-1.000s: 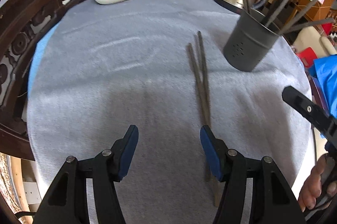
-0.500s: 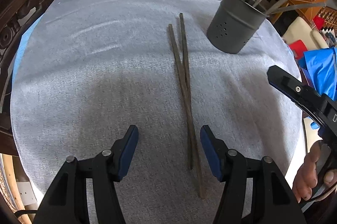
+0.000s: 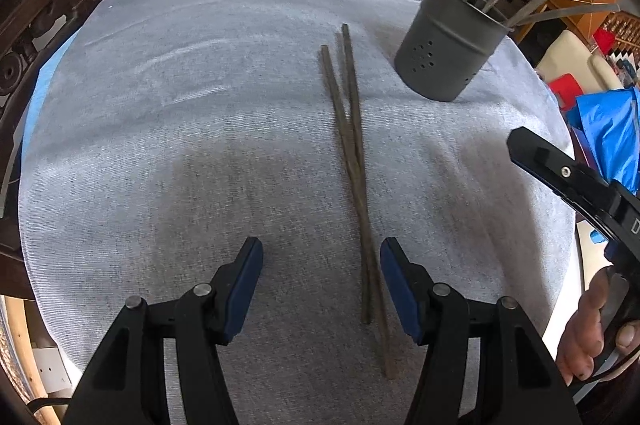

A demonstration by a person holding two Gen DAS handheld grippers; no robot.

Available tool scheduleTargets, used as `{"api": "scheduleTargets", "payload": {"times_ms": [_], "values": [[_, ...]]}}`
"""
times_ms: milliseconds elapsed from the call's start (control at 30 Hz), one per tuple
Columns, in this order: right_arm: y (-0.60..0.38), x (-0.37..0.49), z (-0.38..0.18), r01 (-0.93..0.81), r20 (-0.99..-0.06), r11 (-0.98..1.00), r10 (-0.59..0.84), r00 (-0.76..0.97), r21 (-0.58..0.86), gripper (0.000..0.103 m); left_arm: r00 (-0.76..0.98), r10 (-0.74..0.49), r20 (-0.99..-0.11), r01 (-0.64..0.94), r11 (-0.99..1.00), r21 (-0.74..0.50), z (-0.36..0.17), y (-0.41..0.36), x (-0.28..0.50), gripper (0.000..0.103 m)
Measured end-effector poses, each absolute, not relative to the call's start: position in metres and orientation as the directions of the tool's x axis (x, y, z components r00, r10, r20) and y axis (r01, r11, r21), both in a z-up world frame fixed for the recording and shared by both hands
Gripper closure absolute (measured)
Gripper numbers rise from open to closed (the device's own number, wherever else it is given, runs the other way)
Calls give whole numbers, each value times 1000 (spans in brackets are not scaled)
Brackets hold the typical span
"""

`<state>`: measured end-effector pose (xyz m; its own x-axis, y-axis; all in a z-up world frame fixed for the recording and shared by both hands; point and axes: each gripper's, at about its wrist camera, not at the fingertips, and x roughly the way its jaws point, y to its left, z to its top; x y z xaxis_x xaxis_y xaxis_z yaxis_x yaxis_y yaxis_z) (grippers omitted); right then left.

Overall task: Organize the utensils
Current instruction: 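Position the open right tool over one remaining dark chopstick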

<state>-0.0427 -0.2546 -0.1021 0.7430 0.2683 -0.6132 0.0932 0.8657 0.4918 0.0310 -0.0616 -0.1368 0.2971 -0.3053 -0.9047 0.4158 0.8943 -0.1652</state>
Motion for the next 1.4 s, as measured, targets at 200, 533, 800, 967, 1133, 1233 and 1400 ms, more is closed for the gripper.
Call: {"api": "scheduleTargets", "payload": {"times_ms": [200,533,800,967,1133,1233,1400], "values": [[-255,-44,-102,96,-612,864,266,745,493,72,320,-260,-911,375,918,-130,-137,-46,39,41],[-254,-44,-104,92,-610,868,263,747,487,72,320,-292,-901,367,915,-166,-127,-45,54,41],[-253,-43,-105,96,-616,870,260,744,483,72,306,-284,-909,383,911,-156,-135,-70,61,41],[-254,-40,-107,101,-622,867,264,737,487,72,300,-272,-914,382,912,-146,-143,-75,67,41],[-249,-38,-109,85,-628,874,273,729,478,72,304,-263,-916,370,918,-141,-145,-67,71,41],[-244,-34,-111,79,-647,882,276,711,464,73,301,-259,-918,363,921,-141,-146,-60,74,41],[-229,-19,-114,60,-674,879,316,667,472,73,300,-260,-918,369,919,-140,-147,-43,75,41]]}}
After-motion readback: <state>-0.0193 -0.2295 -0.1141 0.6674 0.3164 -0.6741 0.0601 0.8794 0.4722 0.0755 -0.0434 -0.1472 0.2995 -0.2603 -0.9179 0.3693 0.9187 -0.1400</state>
